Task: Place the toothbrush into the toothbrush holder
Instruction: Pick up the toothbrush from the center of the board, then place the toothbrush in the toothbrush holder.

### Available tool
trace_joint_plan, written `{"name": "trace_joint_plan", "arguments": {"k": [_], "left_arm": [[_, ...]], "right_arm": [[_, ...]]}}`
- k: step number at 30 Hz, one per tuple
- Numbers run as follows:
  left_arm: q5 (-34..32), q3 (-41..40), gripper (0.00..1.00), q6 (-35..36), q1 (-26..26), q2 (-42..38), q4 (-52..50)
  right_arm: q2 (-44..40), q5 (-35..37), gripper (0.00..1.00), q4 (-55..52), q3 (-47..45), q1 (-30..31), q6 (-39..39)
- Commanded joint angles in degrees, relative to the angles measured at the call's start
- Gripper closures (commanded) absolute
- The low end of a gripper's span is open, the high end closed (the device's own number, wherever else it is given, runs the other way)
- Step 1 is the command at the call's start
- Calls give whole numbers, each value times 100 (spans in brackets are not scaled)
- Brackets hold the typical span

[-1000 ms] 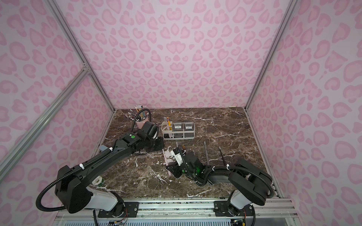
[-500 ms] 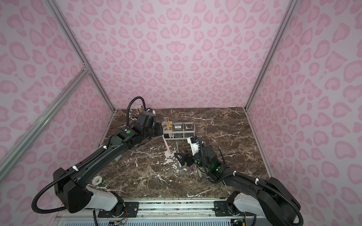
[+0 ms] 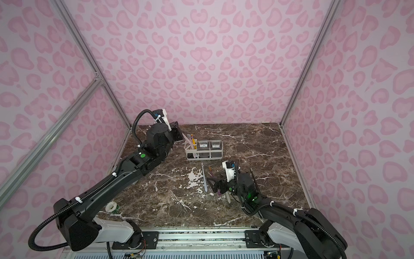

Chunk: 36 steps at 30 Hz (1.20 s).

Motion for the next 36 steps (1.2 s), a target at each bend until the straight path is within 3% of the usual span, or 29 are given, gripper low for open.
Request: {"name": "trace_joint_plan", "arguments": {"k": [1,22,36], "left_arm": [[-248,-19,98,254,-45,186,558],[-567,-216,98,377,-278,980,992],[-748,-245,98,420,-287,970,1238]], "right_arm": [[63,-92,6,379,-3,-6,70],[258,-211,5,522,25,-6,85],[189,-368,5,543,8,26,103]]}}
